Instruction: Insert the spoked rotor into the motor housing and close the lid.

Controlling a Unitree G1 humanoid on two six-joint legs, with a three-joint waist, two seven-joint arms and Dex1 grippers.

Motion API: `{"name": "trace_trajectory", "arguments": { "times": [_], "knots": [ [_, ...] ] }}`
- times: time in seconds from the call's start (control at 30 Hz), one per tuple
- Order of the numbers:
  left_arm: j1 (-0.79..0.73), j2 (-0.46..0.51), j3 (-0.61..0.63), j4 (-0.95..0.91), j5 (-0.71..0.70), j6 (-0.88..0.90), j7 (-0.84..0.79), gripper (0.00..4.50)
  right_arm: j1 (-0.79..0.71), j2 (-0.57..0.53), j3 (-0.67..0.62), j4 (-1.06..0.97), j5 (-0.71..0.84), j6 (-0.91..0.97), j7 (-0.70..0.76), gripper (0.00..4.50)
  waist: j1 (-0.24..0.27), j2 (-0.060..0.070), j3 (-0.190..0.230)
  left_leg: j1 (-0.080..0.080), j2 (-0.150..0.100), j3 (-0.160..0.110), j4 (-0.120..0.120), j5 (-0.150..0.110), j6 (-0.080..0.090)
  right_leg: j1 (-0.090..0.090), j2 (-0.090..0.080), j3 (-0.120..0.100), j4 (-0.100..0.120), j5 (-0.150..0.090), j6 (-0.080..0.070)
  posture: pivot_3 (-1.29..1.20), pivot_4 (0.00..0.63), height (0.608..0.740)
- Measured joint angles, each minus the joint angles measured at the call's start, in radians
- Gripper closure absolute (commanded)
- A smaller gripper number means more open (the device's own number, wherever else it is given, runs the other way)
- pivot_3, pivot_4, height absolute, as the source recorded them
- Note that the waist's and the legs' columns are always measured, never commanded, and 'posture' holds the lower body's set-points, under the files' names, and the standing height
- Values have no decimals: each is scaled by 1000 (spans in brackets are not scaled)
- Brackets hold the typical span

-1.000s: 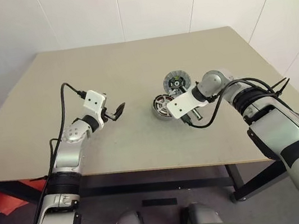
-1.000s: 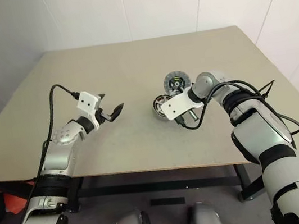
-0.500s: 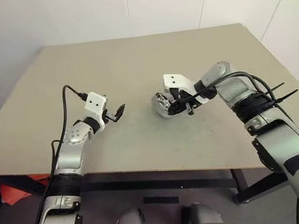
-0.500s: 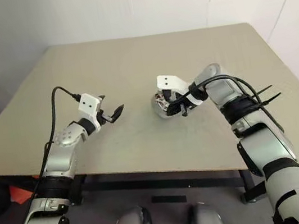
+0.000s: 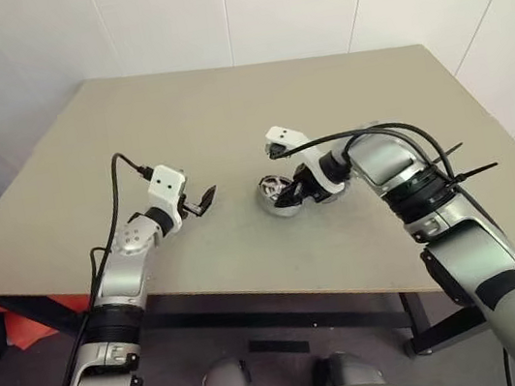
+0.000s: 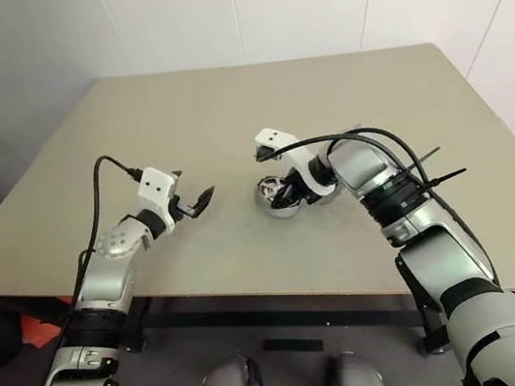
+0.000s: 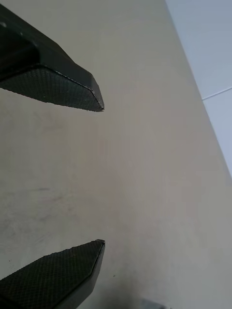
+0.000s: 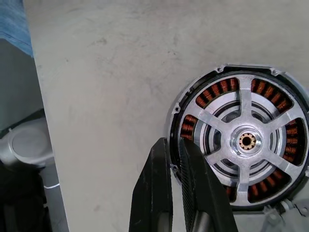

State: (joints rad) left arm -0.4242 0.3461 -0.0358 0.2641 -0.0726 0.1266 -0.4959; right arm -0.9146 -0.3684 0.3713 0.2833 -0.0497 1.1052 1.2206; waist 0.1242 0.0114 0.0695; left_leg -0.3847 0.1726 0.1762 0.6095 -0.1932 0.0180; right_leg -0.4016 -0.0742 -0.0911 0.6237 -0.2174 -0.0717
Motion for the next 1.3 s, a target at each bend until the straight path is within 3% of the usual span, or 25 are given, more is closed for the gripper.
{"name": "trace_trajectory", "arguments": {
  "times": [0.03,0.13,0.5,0.77,0.87,1.1,1.2,1.3],
  "knots": [
    [4,2,2,-4,0,0,0,0,-13,14,0,18,13,9,-12,4489,0,0,0,0,0,0,0,0,0,0,0,0,0,0,0,0,0,740],
    [9,4,2,-12,1,1,4,0,-44,32,-4,57,45,13,-36,3600,-1,0,0,0,0,0,0,1,-1,0,0,0,0,0,0,0,0,740],
    [24,10,3,-25,7,1,14,0,-152,31,-69,135,106,-94,-154,33,0,0,0,1,0,0,-2,2,-3,0,0,0,0,0,0,0,0,740],
    [21,4,1,-19,7,0,12,0,-148,-78,-202,72,121,-398,-241,33,4,0,0,1,-1,0,-2,2,-3,1,0,0,-1,0,1,0,0,740],
    [7,4,0,-1,7,-1,1,0,-57,-163,-200,43,88,-522,-245,687,5,-1,0,2,-2,0,-2,1,-2,2,0,0,-1,0,1,0,0,740],
    [-27,-1,-14,43,8,-20,-24,0,129,-408,-129,121,-126,-832,-349,2963,4,-1,0,2,-2,0,-1,1,-2,2,0,0,0,0,1,0,0,740],
    [-37,-11,-20,48,8,-23,-36,0,186,-462,-121,158,-185,-905,-377,3931,-1,-1,0,2,-1,0,-1,0,1,2,0,0,-1,0,1,0,0,740],
    [-46,-15,-23,54,8,-28,-47,0,253,-487,-119,146,-199,-924,-354,3931,-3,-1,0,2,-1,0,-1,-1,2,2,0,0,-1,0,1,0,0,740]
  ]
}}
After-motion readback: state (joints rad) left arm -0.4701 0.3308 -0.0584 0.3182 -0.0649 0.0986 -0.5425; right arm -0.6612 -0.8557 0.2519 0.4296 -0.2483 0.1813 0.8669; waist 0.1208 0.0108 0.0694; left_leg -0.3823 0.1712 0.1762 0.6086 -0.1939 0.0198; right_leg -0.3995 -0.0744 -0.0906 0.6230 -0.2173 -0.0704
